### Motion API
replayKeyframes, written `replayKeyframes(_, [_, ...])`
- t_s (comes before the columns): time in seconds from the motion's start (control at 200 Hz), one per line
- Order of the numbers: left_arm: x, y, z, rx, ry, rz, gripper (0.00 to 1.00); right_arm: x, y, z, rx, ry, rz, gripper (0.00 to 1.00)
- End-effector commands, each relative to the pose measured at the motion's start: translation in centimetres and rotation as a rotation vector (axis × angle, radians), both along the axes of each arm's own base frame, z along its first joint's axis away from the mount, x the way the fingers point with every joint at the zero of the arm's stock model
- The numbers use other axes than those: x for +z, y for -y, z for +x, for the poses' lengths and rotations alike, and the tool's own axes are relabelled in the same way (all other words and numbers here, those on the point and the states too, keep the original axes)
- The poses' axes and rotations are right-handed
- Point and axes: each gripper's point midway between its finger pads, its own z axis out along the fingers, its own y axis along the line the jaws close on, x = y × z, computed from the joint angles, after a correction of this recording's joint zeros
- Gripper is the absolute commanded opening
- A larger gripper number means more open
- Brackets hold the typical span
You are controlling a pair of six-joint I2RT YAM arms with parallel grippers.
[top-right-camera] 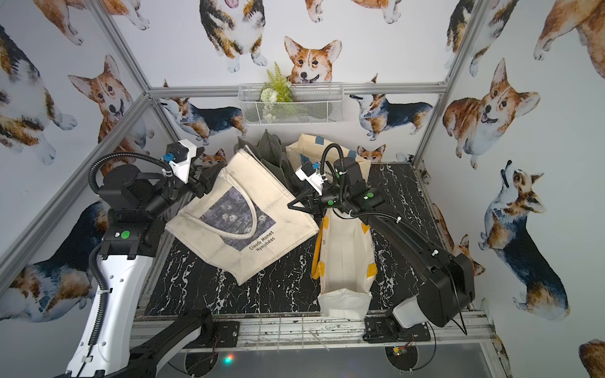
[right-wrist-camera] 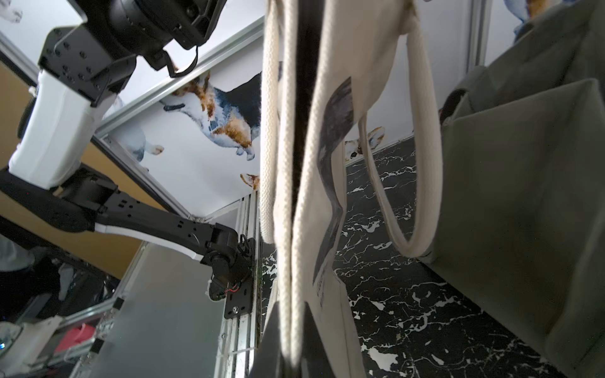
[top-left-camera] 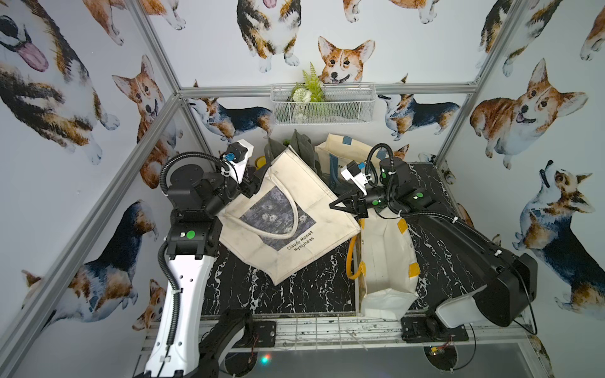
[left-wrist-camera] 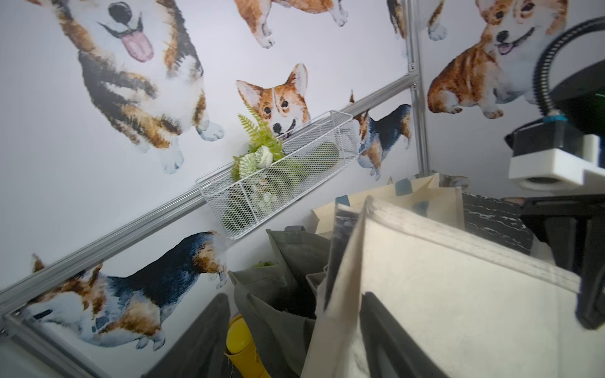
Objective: Put away the canvas bag
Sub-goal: Press the canvas bag at the center of the board.
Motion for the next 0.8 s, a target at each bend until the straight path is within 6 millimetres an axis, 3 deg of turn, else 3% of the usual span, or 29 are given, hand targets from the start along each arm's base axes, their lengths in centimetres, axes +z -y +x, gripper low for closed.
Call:
replayKeyframes(0.0, [1.2,-2.1,1.2,0.135,0.007,-0.104,0.78,1.6,0.5,0.9,-0.140,-0.181,0.019,0.00])
replayKeyframes(0.105, [1.1,-2.8,1.1,0.170,-0.010,-0.127,0.88,1.6,0.8,-0.2,-0.127,-0.257,-0.005,0.00])
replayKeyframes(0.325, [0.2,-2.2,-0.3,0.130,-0.122,-0.253,0.88,3.1,1.8,-2.5,-0.111,-0.398,0.009,0.00])
replayKeyframes(0.395, [-0.2,-2.3,-0.8,0.131,-0.173,-0.313,0.93,3.7,2.0,-3.1,-0.108,-0.455,0.022,0.00])
replayKeyframes(0.505, [-1.1,-1.0,-1.5,0.056,-0.237,-0.355,0.95,4.0,2.0,-3.8,-0.086,-0.591,0.025,0.00])
replayKeyframes(0.791, [-2.8,0.3,-4.0,0.009,-0.227,-0.371,0.85,2.5,2.6,-1.7,-0.207,-0.877,0.003,0.00])
